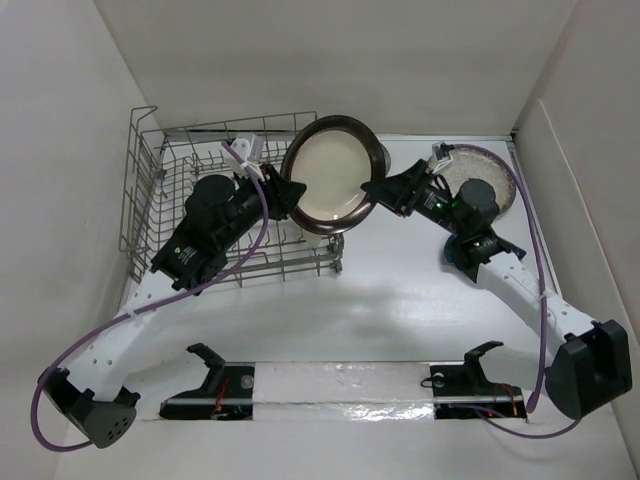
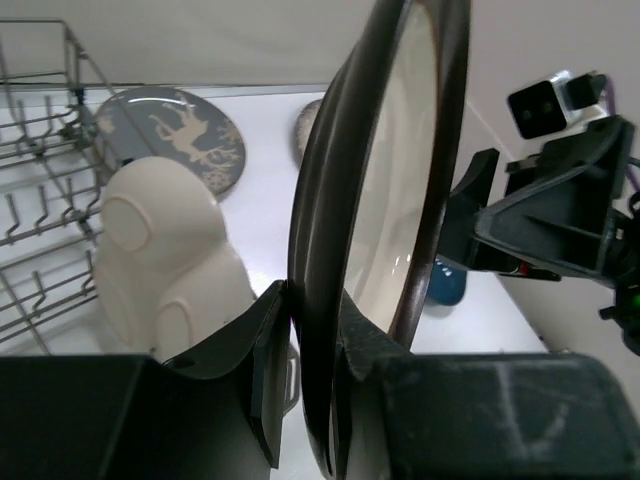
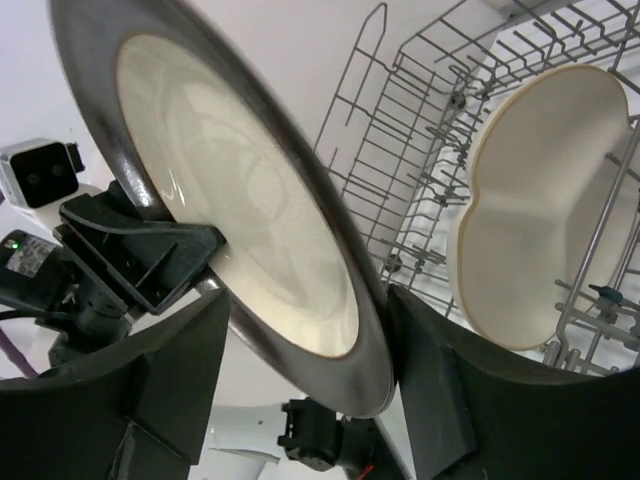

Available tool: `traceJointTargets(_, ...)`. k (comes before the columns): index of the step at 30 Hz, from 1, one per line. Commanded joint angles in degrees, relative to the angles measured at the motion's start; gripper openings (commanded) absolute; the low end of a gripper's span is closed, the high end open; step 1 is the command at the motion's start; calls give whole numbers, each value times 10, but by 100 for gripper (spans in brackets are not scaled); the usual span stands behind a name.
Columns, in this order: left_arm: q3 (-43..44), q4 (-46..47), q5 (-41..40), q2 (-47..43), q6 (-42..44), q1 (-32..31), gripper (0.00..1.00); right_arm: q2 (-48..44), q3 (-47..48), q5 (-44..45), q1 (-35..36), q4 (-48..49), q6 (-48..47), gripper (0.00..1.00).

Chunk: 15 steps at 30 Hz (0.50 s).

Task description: Load the plates into the dish rack

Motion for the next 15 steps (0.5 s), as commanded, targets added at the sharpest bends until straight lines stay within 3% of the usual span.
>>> traceJointTargets(1,49,42,-95,-40,36,-1,0,-1,10,-2,5,57,-7,77)
traceJointTargets(9,126,-36,-219,-58,74,-1,0,-16,1,12,0,34,-40,83)
traceJointTargets(15,169,-92,-329,-42,104,-1,0,-58,0,52,-18,-60,-118,91)
